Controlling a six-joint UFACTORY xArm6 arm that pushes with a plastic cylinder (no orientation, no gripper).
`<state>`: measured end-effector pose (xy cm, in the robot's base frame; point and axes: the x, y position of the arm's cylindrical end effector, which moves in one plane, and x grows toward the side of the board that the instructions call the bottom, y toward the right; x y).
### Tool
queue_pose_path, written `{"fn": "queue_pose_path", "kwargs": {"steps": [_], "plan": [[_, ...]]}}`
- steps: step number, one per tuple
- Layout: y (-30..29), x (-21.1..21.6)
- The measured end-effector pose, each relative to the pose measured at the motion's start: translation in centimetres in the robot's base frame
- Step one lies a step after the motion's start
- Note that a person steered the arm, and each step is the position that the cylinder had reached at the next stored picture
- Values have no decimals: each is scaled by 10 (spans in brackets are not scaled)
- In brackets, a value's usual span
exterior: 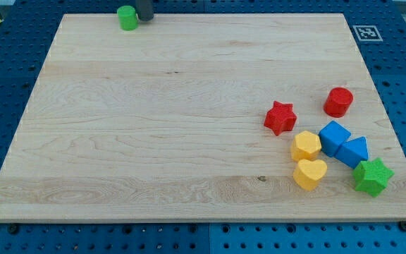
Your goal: Move the green circle slightly left
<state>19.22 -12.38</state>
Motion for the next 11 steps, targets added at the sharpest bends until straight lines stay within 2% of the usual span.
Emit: {"fn": "queue_pose_path", "kwargs": {"steps": [6, 11], "plan": [[-30, -1], [-87, 0]]}}
